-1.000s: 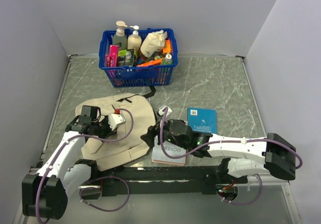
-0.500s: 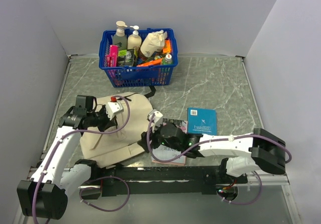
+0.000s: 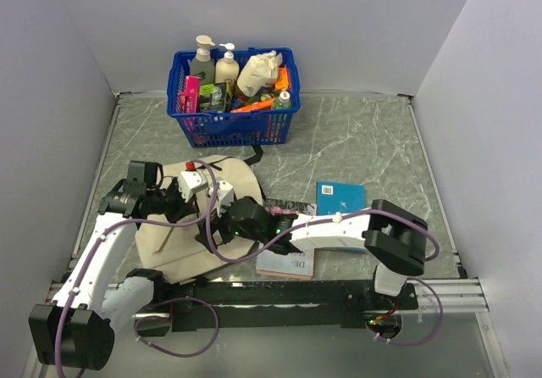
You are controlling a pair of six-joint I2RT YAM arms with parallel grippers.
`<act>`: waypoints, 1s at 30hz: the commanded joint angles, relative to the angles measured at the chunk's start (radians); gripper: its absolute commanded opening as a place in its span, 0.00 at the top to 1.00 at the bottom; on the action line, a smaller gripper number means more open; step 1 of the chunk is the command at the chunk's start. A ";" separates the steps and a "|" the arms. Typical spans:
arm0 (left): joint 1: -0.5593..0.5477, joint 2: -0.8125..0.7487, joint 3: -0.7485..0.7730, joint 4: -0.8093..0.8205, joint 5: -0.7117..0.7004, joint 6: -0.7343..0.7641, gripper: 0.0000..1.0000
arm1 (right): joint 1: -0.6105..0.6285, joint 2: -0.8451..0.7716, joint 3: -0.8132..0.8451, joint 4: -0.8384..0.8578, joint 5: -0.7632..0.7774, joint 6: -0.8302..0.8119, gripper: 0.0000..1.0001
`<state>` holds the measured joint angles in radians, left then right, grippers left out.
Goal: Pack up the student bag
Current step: Zip the student bag at the center of the board.
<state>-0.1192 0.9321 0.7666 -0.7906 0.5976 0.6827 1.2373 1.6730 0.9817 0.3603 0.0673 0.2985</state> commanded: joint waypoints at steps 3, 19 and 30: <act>0.001 -0.010 0.023 -0.005 0.062 0.008 0.99 | 0.008 0.062 0.037 0.054 -0.035 -0.029 0.05; 0.001 0.025 0.092 0.034 0.105 -0.113 0.99 | 0.013 0.022 -0.113 0.201 0.181 -0.061 0.10; 0.001 0.048 0.126 0.004 0.120 -0.134 0.99 | 0.028 0.027 -0.138 0.315 0.209 -0.111 0.13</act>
<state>-0.1165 0.9821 0.8345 -0.7990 0.6514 0.5606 1.2591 1.7149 0.8223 0.5964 0.2676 0.2195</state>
